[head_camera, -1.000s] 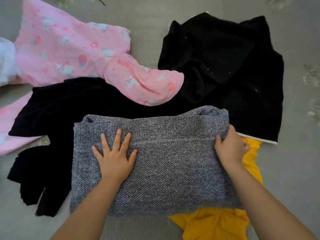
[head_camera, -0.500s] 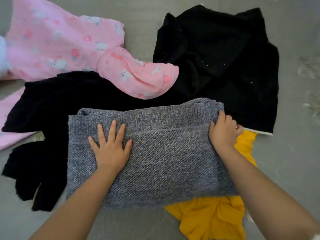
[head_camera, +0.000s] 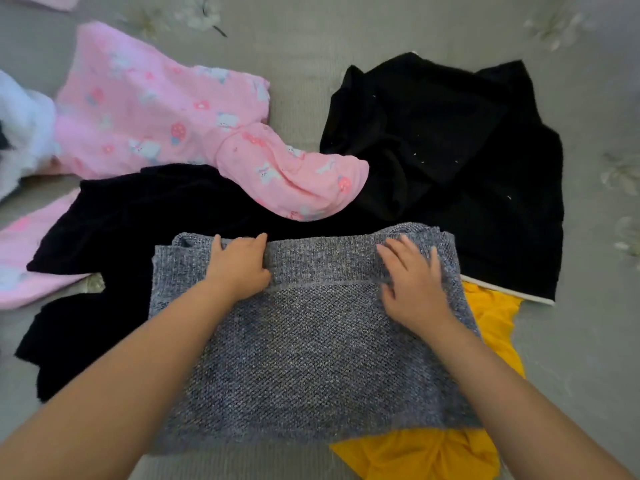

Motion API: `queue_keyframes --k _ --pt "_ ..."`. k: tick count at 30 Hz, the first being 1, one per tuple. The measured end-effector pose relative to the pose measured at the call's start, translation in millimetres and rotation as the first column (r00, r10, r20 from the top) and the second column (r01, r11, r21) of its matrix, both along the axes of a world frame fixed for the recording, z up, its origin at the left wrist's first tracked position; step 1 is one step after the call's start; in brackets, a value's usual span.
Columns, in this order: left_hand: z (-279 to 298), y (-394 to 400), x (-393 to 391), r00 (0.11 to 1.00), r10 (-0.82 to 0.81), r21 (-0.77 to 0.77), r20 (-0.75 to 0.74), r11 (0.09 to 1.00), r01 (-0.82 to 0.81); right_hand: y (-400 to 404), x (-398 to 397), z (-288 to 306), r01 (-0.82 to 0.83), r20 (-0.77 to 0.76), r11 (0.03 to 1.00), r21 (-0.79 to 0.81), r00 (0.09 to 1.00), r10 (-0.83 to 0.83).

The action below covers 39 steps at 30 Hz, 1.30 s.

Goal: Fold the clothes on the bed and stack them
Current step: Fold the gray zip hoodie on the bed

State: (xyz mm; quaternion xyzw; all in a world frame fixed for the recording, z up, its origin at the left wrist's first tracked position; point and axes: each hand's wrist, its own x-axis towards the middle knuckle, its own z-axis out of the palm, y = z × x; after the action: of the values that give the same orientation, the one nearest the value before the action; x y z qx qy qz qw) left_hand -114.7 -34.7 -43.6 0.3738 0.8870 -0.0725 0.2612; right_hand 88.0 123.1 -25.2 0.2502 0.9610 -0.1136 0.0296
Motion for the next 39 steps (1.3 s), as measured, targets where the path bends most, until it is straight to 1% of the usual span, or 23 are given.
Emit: queue_keyframes --k 2,3,5,8,10,11,13,16,19,21,22,24,25,27,30,32,33,34,37,39 --pt "5 8 -9 0.997 -0.076 -0.091 0.029 0.993 0.078 19 -33 -1 -0.102 0.207 0.994 -0.032 0.972 0.107" --pt "6 9 -11 0.992 -0.12 -0.127 0.027 0.984 0.123 26 -47 -2 -0.16 0.326 0.986 -0.05 0.93 0.168" --pt "8 11 -12 0.984 -0.177 -0.176 0.034 0.968 0.18 32 -64 -4 -0.225 0.468 0.969 -0.098 0.849 0.245" --pt "10 10 -14 0.975 -0.216 -0.224 0.057 0.949 0.223 34 -72 -7 -0.22 0.567 0.968 -0.121 0.785 0.249" --pt "13 9 -11 0.968 -0.249 -0.262 0.043 0.932 0.251 31 -72 -6 -0.259 0.585 0.964 -0.057 0.774 0.243" --pt "14 7 -9 0.966 -0.258 -0.256 0.021 0.933 0.255 29 -71 -5 -0.287 0.575 0.958 -0.023 0.78 0.248" --pt "15 2 -3 0.963 -0.268 -0.205 -0.038 0.945 0.255 24 -68 -2 -0.315 0.537 0.949 0.008 0.802 0.262" --pt "12 -17 11 0.942 -0.304 -0.079 -0.143 0.952 0.295 13 -51 5 -0.326 0.451 0.943 0.071 0.853 0.261" --pt "13 -39 32 0.943 -0.287 -0.01 -0.166 0.957 0.29 -3 -25 11 -0.279 0.331 0.952 0.128 0.917 0.224" --pt "18 -51 47 0.947 -0.254 0.054 -0.197 0.962 0.269 -17 -7 14 -0.274 0.218 0.931 0.241 0.95 0.224" --pt "24 -55 55 0.947 -0.238 0.088 -0.217 0.961 0.261 -22 1 17 -0.244 0.12 0.919 0.308 0.969 0.217" --pt "39 -63 68 0.935 -0.226 0.172 -0.272 0.945 0.279 -31 16 29 -0.199 -0.013 0.912 0.359 0.976 0.218" --pt "45 -67 74 0.923 -0.212 0.265 -0.32 0.916 0.302 -36 23 35 -0.18 -0.052 0.915 0.362 0.976 0.212" --pt "60 -74 87 0.898 -0.191 0.379 -0.396 0.857 0.349 -44 34 46 -0.133 -0.113 0.916 0.379 0.975 0.189" --pt "93 -86 108 0.876 -0.19 0.44 -0.444 0.805 0.398 -58 61 72 -0.051 -0.211 0.926 0.374 0.968 0.139" --pt "120 -91 119 0.848 -0.235 0.448 -0.474 0.765 0.462 -70 86 96 -0.011 -0.259 0.926 0.379 0.959 0.117" --pt "135 -92 124 0.823 -0.261 0.46 -0.505 0.725 0.513 -76 100 111 0.017 -0.284 0.914 0.405 0.953 0.108" --pt "152 -92 129 0.79 -0.286 0.481 -0.542 0.666 0.571 -82 114 127 0.051 -0.31 0.898 0.438 0.946 0.098" --pt "199 -80 150 0.71 -0.307 0.525 -0.634 0.504 0.686 -95 159 173 0.164 -0.375 0.845 0.508 0.926 0.046" --pt "232 -63 168 0.656 -0.321 0.511 -0.683 0.432 0.743 -97 186 204 0.251 -0.394 0.799 0.546 0.919 -0.019"
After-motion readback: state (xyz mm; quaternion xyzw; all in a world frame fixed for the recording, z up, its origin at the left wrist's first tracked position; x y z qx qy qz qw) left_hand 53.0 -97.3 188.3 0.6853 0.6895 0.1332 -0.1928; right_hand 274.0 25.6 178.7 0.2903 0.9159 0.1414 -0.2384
